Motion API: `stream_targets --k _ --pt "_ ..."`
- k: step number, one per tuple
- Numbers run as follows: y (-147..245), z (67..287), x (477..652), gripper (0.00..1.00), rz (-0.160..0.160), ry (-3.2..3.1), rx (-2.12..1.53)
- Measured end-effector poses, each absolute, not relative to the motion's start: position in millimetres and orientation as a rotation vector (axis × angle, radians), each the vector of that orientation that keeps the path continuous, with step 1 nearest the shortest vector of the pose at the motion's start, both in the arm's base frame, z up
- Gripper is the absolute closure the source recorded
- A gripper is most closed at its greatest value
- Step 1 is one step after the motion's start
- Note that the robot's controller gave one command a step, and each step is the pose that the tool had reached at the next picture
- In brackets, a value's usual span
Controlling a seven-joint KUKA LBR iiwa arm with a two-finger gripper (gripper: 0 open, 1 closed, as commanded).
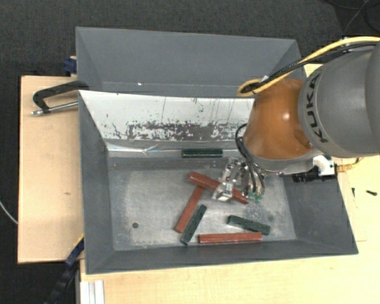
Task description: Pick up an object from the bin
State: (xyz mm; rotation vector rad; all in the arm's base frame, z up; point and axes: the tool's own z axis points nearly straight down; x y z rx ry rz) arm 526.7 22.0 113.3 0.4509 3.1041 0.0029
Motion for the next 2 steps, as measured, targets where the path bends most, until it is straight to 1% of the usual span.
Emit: stream_targets --k 2 --pt "22.2 128.6 526.4 1.0 0.003 3.105 0.451"
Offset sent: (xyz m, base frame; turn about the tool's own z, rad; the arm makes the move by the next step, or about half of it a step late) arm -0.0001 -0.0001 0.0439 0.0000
